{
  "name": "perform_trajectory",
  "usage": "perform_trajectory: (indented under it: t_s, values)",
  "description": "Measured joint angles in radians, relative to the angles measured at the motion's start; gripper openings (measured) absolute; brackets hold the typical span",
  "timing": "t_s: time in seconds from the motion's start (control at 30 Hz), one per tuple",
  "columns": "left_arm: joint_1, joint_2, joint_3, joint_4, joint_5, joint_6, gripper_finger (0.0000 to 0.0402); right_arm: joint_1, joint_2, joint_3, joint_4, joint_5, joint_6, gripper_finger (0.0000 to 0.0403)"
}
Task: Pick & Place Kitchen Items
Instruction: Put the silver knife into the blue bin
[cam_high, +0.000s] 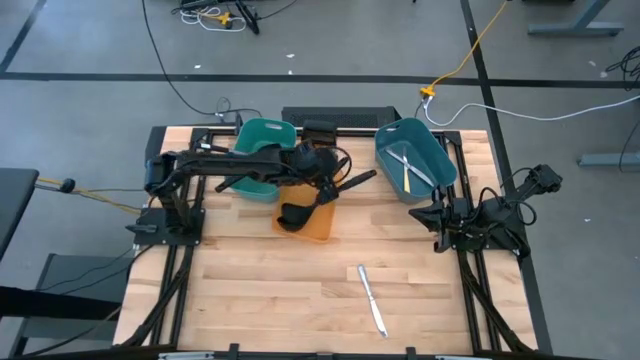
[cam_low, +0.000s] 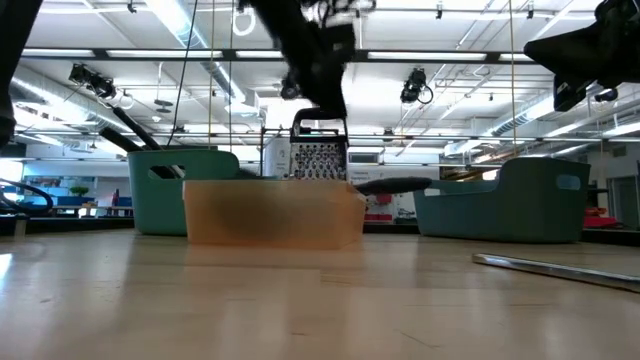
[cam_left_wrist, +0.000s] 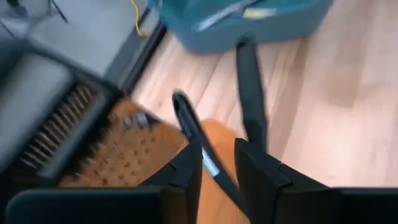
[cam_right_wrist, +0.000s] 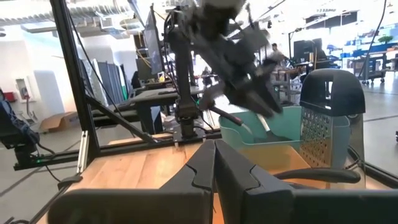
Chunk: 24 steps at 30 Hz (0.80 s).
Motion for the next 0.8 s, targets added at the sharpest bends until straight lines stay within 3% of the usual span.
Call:
perform_trajectory:
  t_s: [0.2,0.4,0.6,0.7,0.8]
  values:
    - [-0.104,-0.128,0.119,-0.132,-0.083,0.101,0.0017,0.0,0.0,0.0,0.0,-0.001,-0.003,0.0016]
    - [-0.208,-0.356,0.113,-0.192,-0.16,0.099,0.0005,0.0,0.0,0.0,0.0,-0.001,0.0,0.0016]
    - [-0.296,-0.646,-0.056,-0.158,-0.239,0.079,0.0003,0.0,0.001,0.0,0.005,0.001,-0.003,0.0016]
    - [-0.3,-0.812,-0.204,-0.081,-0.301,-0.001,0.0003,0.0,0.001,0.0,0.006,0.001,-0.003,0.0016]
    - [-0.299,-0.974,-0.388,0.033,-0.276,-0.021,0.0002,0.0,0.002,0.0,0.005,0.0,-0.002,0.0016]
